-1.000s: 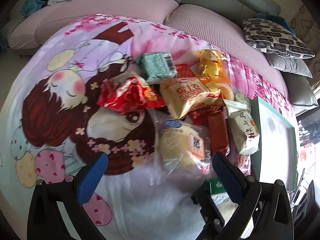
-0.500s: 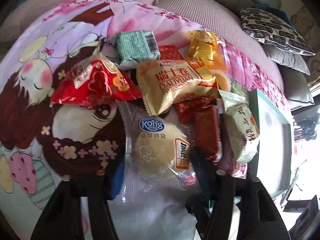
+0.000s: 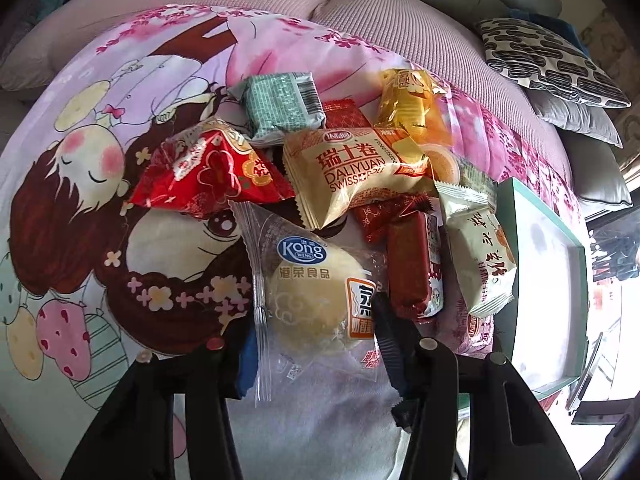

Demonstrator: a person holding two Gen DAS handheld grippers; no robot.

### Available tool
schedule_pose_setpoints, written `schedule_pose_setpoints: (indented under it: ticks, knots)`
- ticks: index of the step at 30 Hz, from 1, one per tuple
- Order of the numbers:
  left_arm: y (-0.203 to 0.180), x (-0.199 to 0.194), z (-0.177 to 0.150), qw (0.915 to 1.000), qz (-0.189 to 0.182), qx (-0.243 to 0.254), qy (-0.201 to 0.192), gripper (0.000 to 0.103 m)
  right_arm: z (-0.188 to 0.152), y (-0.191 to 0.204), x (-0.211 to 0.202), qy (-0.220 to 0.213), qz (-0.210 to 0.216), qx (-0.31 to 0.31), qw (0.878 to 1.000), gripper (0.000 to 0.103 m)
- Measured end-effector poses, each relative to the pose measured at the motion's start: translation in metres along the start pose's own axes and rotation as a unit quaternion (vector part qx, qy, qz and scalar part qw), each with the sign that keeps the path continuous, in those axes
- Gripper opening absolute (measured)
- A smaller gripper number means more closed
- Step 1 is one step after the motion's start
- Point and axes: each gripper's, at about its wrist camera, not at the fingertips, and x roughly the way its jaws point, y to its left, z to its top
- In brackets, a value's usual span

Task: Organize snacks
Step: 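Carry the biscuit pack and bun into the tray and open both tools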

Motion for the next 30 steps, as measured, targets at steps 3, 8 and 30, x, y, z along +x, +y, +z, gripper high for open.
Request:
schedule_pose_setpoints:
  ticks: [3, 8, 30]
  knots:
    - [0.005, -0.012, -0.003, 1.0000, 0.000, -0.002, -0.007, 0.052, 0.000, -0.002, -0.006, -0.006, 0.001, 0.003, 1.000, 0.072]
    - [0.007, -0.036, -0.010, 0.9996, 0.000, 0.001, -0.027, 0.052, 0.001, -0.007, -0.020, -0.025, -0.005, 0.009, 1.000, 0.072]
    - [-0.079, -0.079, -0.018, 0.9880, -0.087, 0.097, -0.084, 0.052, 0.046, -0.103, -0.067, -0.094, -0.082, 0.127, 0.984, 0.072]
